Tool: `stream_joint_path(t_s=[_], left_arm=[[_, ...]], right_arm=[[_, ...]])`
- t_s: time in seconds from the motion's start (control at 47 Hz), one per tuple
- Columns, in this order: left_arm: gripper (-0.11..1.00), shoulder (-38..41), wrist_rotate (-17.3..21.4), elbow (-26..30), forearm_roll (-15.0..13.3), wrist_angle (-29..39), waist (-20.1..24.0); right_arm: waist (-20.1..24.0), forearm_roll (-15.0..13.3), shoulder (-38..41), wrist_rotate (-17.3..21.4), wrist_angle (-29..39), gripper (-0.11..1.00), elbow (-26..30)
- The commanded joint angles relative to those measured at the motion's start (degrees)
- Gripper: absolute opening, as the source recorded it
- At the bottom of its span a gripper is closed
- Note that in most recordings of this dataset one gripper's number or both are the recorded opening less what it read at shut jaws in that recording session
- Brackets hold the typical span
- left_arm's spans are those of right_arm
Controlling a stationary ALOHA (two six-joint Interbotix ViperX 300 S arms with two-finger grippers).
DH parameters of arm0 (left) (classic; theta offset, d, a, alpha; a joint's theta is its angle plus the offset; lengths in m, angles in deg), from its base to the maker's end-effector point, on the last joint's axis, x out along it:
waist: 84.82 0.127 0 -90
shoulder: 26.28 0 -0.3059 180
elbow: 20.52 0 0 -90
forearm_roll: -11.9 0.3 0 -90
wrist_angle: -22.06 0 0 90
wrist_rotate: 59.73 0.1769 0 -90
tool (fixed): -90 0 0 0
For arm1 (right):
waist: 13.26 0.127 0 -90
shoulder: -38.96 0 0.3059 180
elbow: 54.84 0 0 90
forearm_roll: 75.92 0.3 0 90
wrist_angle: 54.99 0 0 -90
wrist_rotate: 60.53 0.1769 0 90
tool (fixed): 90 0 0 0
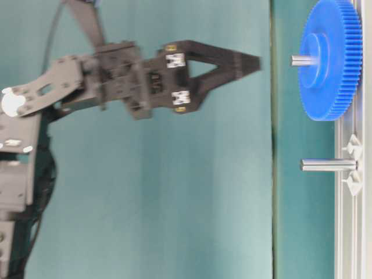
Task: Find the location of the shaft and insert the large gear.
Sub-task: 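Open the left gripper and raise it off the gear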
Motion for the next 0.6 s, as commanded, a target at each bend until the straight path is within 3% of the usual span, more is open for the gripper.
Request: stream_joint_path(t_s=[0.0,0.574], left_arm=[[0.83,-3.4,-0.1,1.5,0.0,-0.3,-0.5],[0.83,-7.3,-1.8,-1.2,0.0,-1.8,-1.1]], right_arm=[[-0.1,0.0,0.3,0.4,-0.3,0.00,0.7],[-0.1,0.0,0.3,0.4,-0.3,0.00,0.9]])
